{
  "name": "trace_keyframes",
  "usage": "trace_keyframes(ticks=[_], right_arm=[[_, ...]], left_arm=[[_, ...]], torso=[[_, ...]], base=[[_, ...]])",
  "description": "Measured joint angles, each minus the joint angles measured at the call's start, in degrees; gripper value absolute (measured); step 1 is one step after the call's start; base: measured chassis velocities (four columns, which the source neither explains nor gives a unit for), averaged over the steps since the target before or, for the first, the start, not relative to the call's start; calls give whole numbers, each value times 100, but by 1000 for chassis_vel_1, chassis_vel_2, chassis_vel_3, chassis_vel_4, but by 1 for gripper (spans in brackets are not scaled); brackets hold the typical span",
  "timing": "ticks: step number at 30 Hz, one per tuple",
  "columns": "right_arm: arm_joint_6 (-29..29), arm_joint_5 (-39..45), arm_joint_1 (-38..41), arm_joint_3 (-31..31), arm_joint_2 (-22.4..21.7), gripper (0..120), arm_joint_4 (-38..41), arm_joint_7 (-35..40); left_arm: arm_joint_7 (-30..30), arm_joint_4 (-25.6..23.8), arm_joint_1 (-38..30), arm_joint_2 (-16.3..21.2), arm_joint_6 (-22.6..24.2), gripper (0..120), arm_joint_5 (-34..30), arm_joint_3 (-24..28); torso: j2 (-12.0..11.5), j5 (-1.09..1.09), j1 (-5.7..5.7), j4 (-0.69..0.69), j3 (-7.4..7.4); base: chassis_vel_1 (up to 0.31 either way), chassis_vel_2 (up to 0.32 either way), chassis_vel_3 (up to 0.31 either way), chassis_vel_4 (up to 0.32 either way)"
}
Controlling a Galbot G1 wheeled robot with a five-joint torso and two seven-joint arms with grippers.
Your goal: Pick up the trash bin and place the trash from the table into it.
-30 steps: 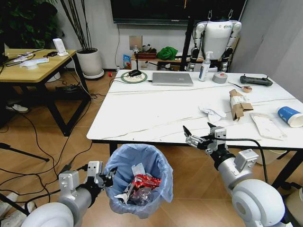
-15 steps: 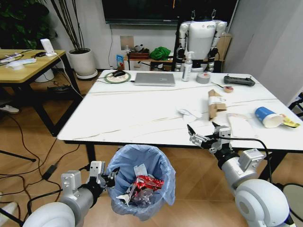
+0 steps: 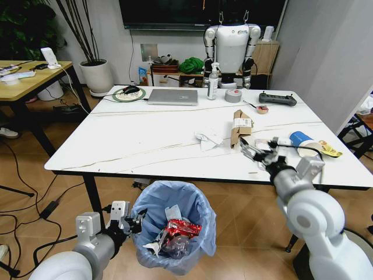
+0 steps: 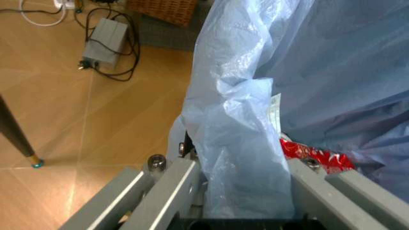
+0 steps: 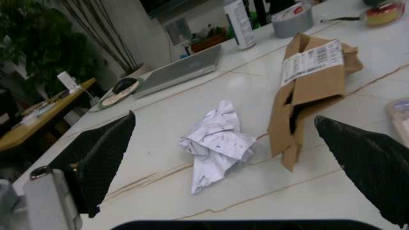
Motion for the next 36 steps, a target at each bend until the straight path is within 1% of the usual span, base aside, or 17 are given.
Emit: trace_keyframes(ticks=[5,9,11,16,18,30,33,36], right_arm=[[-40,223,355,-113,149,100,-445,255],[-50,200,561,-73,186,100,-983,353],[-13,352,670,-13,238,100,-1222,466],[2,488,774,95,364,100,-1476,578],[11,670,808,178,414,100,-1618,634],[116,1003,1034,375,337,100,-1813,663],[116,1128,1100,377,314,99,-1863,687],[130,1160,1127,349,318,89,-1913,703]], left_arm=[[0,0,48,5,0,2,14,-34],[83,0,123,-7,0,2,136,-103],[129,0,183,-8,0,2,183,-157],[190,0,215,6,0,2,238,-257],[220,0,232,21,0,2,241,-316],[286,0,191,80,0,2,229,-328],[297,0,159,89,0,2,224,-325],[335,0,149,91,0,2,224,-323]], torso=[[0,0,0,1,0],[0,1,0,-2,0],[0,1,0,-2,0],[0,1,0,-1,0],[0,1,0,-1,0],[0,1,0,-2,0],[0,1,0,-1,0],[0,1,0,-1,0]], base=[[13,13,-4,-6],[0,0,0,0],[0,0,0,0],[0,0,0,0],[0,0,0,0],[0,0,0,0],[0,0,0,0],[0,0,0,0]])
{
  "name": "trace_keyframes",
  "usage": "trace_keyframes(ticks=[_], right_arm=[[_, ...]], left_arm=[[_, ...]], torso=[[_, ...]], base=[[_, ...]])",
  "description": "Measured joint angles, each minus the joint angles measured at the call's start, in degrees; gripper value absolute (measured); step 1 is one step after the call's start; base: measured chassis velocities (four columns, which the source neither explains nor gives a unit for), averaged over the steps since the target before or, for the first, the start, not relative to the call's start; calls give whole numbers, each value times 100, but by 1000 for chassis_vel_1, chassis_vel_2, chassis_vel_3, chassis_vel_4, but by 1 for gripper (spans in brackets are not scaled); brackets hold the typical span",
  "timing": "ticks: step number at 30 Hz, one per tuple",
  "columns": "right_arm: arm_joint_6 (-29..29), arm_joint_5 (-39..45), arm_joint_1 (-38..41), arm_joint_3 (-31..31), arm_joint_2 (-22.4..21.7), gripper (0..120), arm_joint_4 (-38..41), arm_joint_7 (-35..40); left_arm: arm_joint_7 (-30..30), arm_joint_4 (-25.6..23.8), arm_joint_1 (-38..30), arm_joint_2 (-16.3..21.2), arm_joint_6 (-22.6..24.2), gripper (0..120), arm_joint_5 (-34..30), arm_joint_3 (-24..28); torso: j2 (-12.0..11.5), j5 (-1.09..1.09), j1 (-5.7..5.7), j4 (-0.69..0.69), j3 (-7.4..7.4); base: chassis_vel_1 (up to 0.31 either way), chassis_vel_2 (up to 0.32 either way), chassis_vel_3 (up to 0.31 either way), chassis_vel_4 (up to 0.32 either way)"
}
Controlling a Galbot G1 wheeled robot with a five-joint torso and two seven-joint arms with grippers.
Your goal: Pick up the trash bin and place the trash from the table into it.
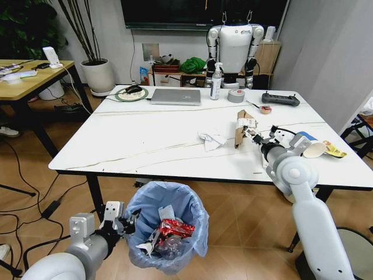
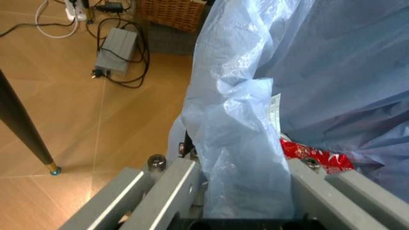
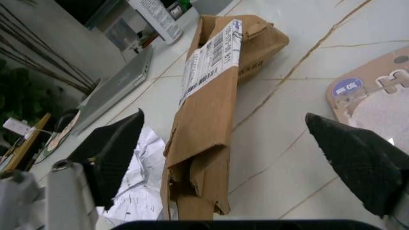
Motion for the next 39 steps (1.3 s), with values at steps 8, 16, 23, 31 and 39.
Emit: trace_keyframes(ticks=[8,16,23,31,39], right_arm=[[30,10,-24,-28,26,57,-35,-29],[34,39,41,-48,20,29,-67,-163],[49,24,69,-79,9,4,-67,-263],[-16,-29,29,-110,-439,0,346,-561],[-254,762,-115,0,-1874,0,1565,-1546]], left_arm=[[30,0,-27,0,0,2,-57,-30],[33,0,-46,-13,0,2,-58,-64],[33,0,-78,7,0,2,-89,-95],[54,0,-124,9,0,2,-99,-91],[98,0,-130,-22,0,2,-141,-178]], torso=[[0,0,0,0,0],[0,0,0,0,0],[0,0,0,0,0],[0,2,0,0,0],[0,2,-1,0,-1]], base=[[0,0,0,0],[0,0,0,0],[0,0,0,0],[0,0,0,0],[0,0,0,0]])
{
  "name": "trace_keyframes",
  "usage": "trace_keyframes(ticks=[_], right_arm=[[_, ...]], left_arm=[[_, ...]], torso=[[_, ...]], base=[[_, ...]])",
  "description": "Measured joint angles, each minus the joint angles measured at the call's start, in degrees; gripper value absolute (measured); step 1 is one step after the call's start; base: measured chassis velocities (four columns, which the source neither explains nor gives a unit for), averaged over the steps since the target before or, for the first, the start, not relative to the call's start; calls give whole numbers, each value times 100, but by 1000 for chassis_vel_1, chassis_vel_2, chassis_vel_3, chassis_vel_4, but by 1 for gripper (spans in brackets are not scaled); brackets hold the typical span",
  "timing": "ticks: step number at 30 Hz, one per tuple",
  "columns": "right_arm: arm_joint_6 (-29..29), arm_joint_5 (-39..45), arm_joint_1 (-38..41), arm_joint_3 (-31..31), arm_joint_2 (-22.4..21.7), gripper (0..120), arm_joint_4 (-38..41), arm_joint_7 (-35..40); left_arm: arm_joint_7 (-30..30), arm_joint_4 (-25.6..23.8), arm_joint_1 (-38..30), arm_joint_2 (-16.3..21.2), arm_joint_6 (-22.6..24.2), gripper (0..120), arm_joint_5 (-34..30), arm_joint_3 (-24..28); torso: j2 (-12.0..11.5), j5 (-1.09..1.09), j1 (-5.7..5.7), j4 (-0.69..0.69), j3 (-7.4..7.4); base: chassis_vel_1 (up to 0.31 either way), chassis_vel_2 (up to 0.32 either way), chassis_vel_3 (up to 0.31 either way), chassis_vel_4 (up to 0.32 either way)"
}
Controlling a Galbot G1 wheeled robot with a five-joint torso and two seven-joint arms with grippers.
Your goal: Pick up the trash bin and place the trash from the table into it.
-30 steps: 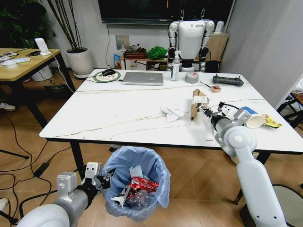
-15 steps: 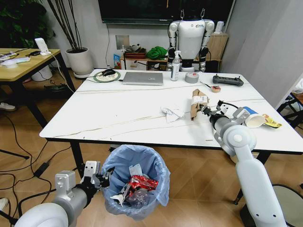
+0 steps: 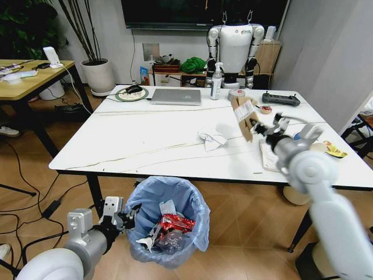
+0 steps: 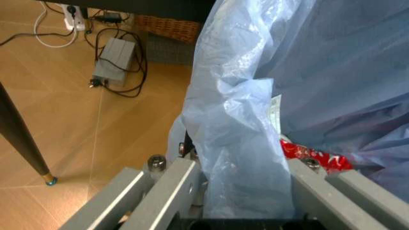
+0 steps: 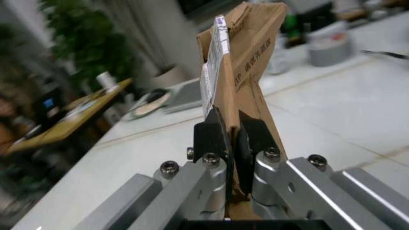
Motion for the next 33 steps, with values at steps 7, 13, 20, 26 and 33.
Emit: trace_keyframes(ticks=[7,13,20,26,33], right_arm=[[-108,732,-444,116,-849,0,1020,-942],[-120,546,-772,-15,-1315,0,1503,-2058],[-122,79,-738,-89,-2051,0,1787,-3707],[-141,-652,-905,-166,-2289,0,1857,-4160],[-169,-1218,-1101,-286,-2490,0,1855,-4433]], left_arm=[[9,0,-24,-16,0,2,-10,-24],[-20,0,-26,-23,0,2,-45,-43],[-355,0,-34,-65,0,2,-282,-10],[-622,0,-33,-113,0,2,-416,93],[-979,0,-73,-125,0,2,-488,251]], torso=[[1,-1,0,0,0],[1,0,0,0,0],[1,-1,0,0,0],[1,-1,0,1,0],[0,-1,1,1,0]], base=[[0,0,0,0],[0,0,0,0],[0,0,0,0],[0,0,0,0],[0,0,0,0]])
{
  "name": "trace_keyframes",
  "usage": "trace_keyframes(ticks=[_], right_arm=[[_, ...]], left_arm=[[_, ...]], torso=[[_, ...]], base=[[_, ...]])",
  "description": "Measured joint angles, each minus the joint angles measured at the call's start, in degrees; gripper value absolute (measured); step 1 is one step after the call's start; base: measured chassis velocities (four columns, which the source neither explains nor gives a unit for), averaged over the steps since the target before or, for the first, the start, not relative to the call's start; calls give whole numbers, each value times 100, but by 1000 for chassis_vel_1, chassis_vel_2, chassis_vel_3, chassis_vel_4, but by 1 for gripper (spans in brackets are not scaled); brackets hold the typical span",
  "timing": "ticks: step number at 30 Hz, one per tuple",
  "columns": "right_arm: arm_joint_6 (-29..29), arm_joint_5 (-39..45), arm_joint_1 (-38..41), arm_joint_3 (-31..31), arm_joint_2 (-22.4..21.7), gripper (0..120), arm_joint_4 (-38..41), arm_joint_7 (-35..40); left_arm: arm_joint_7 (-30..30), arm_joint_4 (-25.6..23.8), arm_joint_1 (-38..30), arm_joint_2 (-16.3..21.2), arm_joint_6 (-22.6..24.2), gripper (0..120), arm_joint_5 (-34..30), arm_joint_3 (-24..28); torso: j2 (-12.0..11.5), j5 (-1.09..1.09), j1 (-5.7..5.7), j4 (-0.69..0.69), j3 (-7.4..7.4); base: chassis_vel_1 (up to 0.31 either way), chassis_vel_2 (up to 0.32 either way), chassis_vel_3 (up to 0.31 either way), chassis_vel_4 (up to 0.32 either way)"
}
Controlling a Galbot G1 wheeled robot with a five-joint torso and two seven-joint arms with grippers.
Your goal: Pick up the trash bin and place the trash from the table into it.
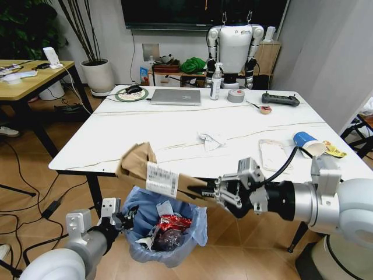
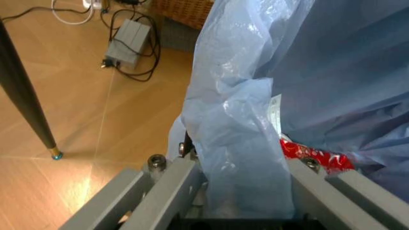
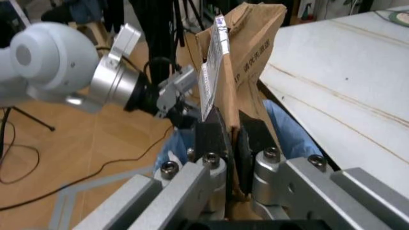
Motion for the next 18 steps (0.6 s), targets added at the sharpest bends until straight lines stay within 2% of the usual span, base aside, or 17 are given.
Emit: trace_keyframes(ticks=[3,12,14,18], right_arm=[[27,-353,-141,7,-108,0,-92,-295],[173,-1252,-526,42,-198,0,-203,-943],[224,-1373,-565,55,-204,4,-235,-1021],[292,-1523,-635,66,-208,18,-234,-1135]], left_arm=[[-208,0,-18,-22,0,2,-119,20],[-313,0,-30,-64,0,2,-250,21],[-308,0,-35,-64,0,2,-258,21],[-289,0,-56,-46,0,2,-278,22]], torso=[[0,0,0,0,0],[0,0,0,0,0],[0,1,0,0,0],[0,0,0,0,0]], base=[[0,0,0,0],[0,0,0,0],[0,0,0,0],[0,0,0,0]])
